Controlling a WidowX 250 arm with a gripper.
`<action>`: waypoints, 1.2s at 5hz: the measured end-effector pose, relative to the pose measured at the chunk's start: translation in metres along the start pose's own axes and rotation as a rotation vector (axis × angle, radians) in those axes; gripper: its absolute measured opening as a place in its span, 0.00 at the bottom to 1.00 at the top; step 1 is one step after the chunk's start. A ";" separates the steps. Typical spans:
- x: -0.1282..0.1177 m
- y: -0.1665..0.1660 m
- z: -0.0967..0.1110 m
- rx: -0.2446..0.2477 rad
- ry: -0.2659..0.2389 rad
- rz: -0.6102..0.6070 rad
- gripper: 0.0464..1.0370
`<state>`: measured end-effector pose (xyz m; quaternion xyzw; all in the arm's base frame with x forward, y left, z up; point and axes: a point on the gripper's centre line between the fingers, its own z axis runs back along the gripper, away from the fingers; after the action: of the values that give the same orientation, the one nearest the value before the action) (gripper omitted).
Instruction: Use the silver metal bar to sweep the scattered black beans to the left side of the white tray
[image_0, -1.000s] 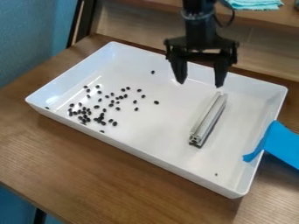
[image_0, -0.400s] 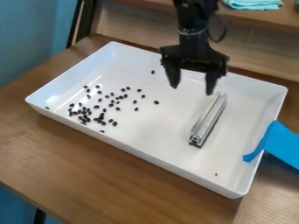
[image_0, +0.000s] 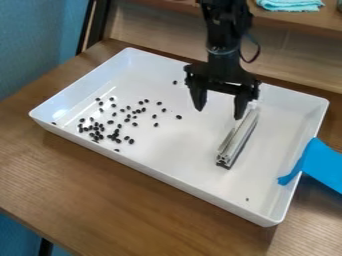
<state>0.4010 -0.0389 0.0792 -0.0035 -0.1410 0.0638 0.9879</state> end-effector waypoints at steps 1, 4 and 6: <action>-0.004 -0.004 -0.005 -0.002 0.018 -0.005 0.96; -0.010 -0.019 -0.015 0.016 0.031 -0.014 0.96; -0.018 -0.024 -0.031 0.059 0.055 -0.018 0.65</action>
<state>0.3954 -0.0647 0.0446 0.0250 -0.1118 0.0588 0.9917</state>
